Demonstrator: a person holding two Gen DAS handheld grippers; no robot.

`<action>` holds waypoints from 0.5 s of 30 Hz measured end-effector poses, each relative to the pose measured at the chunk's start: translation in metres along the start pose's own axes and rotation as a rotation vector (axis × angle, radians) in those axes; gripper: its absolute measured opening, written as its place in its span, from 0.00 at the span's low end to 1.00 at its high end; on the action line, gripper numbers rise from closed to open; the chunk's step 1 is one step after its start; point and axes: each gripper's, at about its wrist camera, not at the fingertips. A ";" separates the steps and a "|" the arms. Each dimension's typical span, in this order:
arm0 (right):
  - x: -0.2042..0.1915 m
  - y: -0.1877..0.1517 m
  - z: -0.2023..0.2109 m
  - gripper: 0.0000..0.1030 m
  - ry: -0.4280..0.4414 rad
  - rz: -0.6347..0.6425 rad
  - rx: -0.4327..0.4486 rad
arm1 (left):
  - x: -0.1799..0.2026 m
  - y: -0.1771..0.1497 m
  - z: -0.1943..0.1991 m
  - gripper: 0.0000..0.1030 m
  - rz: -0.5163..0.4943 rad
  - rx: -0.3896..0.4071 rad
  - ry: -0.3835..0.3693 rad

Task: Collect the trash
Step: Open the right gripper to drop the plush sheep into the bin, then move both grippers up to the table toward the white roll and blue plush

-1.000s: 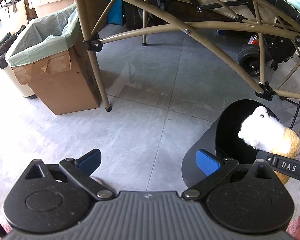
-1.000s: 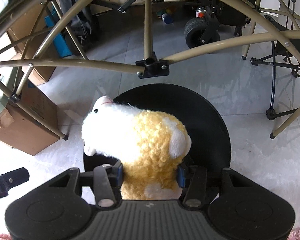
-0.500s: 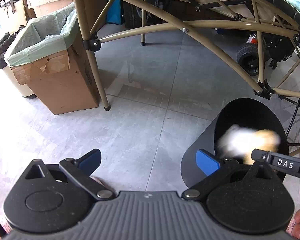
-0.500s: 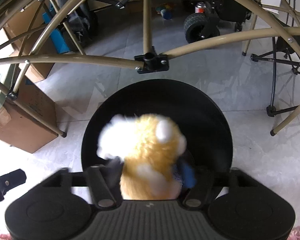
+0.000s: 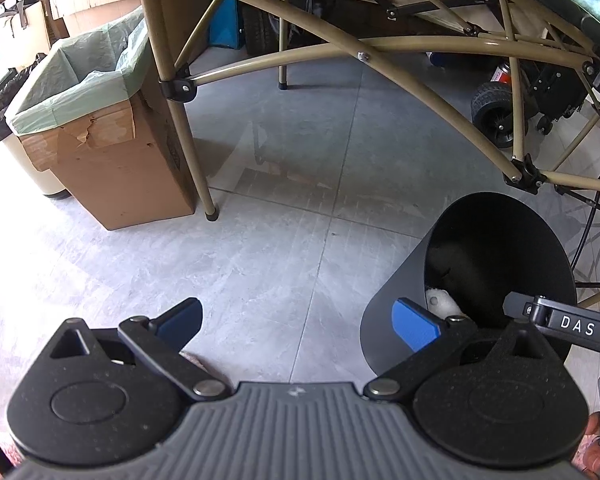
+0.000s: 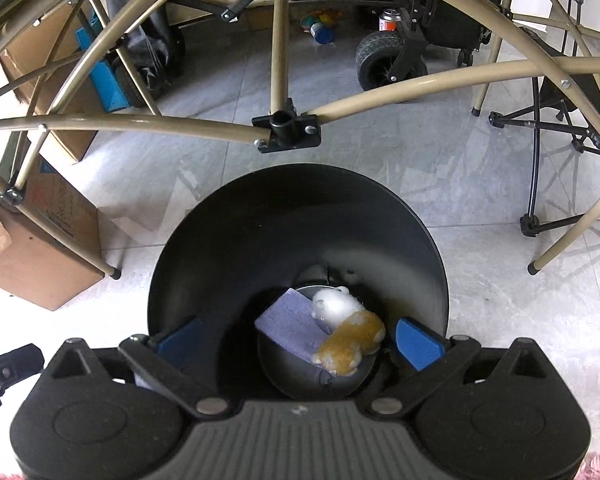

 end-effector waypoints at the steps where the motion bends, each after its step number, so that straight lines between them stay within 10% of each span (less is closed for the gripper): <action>1: 0.000 0.000 0.000 1.00 -0.001 0.001 0.001 | 0.000 0.000 0.000 1.00 0.000 0.000 0.000; 15: 0.000 -0.003 0.016 1.00 0.006 0.026 0.048 | 0.004 0.002 0.012 1.00 -0.002 0.035 -0.009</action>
Point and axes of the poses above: each gripper's, at about its wrist camera, not at the fingertips, and z roughly against the way its jaws point, x to its right, y to its top, and after that the axes turned 8 degrees about z, right-handed
